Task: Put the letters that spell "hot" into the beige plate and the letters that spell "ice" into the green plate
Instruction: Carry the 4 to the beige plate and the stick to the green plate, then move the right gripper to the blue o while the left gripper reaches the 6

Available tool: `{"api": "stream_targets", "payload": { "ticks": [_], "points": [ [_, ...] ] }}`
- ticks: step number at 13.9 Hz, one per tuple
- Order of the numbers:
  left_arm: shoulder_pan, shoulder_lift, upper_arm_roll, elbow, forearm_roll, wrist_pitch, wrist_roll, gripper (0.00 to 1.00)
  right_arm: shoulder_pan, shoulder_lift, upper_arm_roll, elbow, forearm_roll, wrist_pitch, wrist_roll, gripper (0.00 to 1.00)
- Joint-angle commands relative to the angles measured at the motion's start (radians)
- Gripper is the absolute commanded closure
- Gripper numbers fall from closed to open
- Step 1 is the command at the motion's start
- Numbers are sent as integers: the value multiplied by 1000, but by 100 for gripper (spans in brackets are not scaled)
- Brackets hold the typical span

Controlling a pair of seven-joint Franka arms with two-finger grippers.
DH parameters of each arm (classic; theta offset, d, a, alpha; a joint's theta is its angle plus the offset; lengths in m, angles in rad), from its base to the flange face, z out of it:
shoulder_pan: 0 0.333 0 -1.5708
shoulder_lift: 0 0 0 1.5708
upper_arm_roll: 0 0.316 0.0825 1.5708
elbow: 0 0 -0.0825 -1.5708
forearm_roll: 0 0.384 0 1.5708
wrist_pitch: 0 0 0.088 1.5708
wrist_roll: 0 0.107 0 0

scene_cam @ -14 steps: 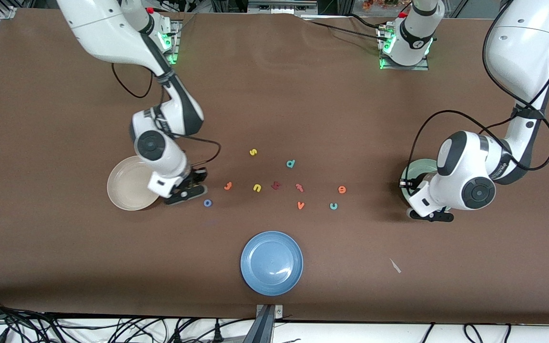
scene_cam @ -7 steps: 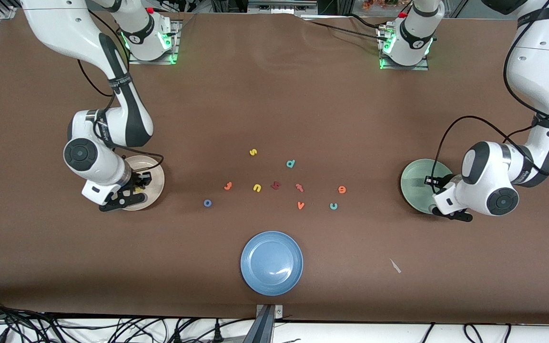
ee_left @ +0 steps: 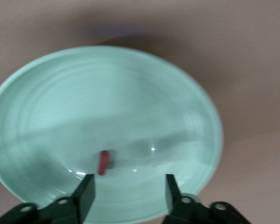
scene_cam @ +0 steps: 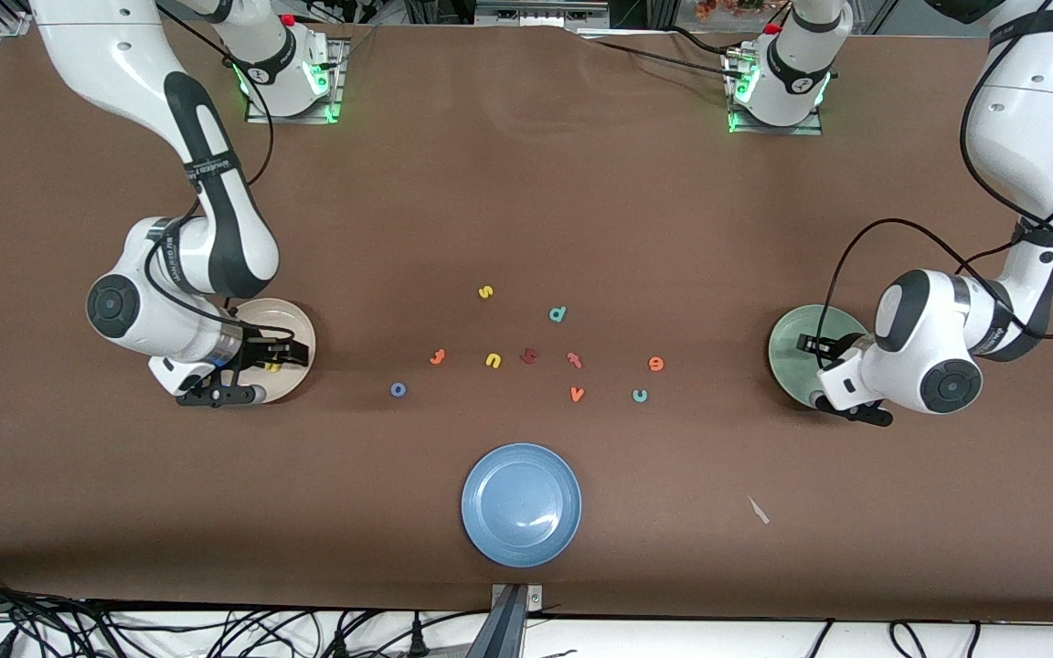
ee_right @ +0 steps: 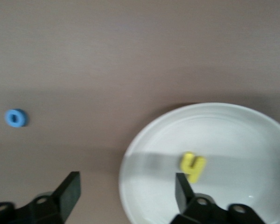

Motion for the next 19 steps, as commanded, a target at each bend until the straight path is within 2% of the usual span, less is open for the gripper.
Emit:
{"api": "stream_targets", "payload": {
  "ticks": [1, 4, 8, 11, 13, 16, 19],
  "points": [
    [2, -43, -99, 7, 16, -40, 0, 0, 63, 22, -2, 42, 21, -10, 112, 0],
    [-13, -38, -179, 40, 7, -20, -2, 0, 134, 84, -3, 127, 19, -10, 241, 0],
    [-117, -6, -184, 37, 2, 157, -11, 0, 180, 179, -5, 219, -25, -3, 379, 0],
    [-180, 40, -167, 32, 42, 259, -93, 2, 202, 245, -5, 268, -27, 44, 428, 0],
    [-229, 57, -147, 24, 93, 313, -162, 7, 209, 268, -5, 291, -28, 58, 440, 0],
    [-257, 88, -129, 20, 96, 372, -198, 12, 212, 297, -5, 319, -28, 58, 440, 2],
    [-318, 105, -65, 7, 184, 408, -265, 15, 220, 303, -5, 319, -68, 58, 440, 13]
  ]
}}
